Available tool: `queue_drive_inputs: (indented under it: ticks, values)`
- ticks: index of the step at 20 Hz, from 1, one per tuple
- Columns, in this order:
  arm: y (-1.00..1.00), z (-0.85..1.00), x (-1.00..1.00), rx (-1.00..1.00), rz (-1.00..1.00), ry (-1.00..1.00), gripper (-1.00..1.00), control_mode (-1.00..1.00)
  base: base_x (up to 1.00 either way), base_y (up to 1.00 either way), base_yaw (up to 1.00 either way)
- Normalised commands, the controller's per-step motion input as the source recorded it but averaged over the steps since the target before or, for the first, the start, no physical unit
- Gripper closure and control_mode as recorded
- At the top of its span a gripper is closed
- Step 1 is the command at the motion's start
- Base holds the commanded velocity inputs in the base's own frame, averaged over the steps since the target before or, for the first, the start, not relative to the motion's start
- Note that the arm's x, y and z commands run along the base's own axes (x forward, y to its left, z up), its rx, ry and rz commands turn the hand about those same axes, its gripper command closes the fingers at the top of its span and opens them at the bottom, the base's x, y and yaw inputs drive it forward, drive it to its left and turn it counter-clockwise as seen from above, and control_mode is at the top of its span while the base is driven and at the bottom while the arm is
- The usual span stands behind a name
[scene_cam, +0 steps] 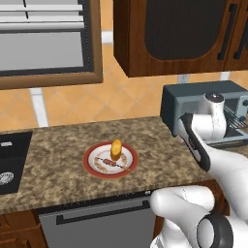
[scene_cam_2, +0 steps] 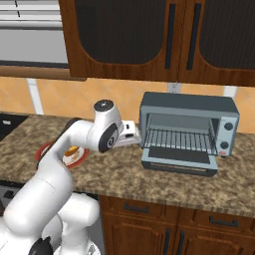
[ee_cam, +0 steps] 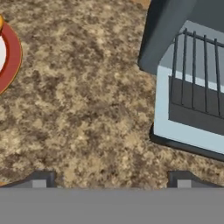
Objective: Pick up the kebab skewer and baguette bread, and place them inside the toaster oven. Close the toaster oven door and start by setting the timer.
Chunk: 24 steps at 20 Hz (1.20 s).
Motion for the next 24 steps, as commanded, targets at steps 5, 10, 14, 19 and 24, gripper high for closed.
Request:
queue_drive_inputs:
  ticks: [5,10,14,19,24]
  values:
    - [1.00,-0.08,0.30,0.00,0.18,0.08,-1.00,-1.00,0.00,0.00,0.00]
    - [1.00,-0.13,0.01,0.00,0.14,0.07,-1.00,-1.00,0.00,0.00,0.00]
    - [1.00,-0.40,-0.07,0.00,0.11,0.03,-1.00,-1.00,0.00,0.00,0.00]
    - [0.95,-0.39,0.00,0.00,0.13,0.07,-1.00,-1.00,0.00,0.00,0.00]
    - [0.23,-0.41,0.04,0.00,0.10,0.20,-1.00,-1.00,0.00,0.00,0.00]
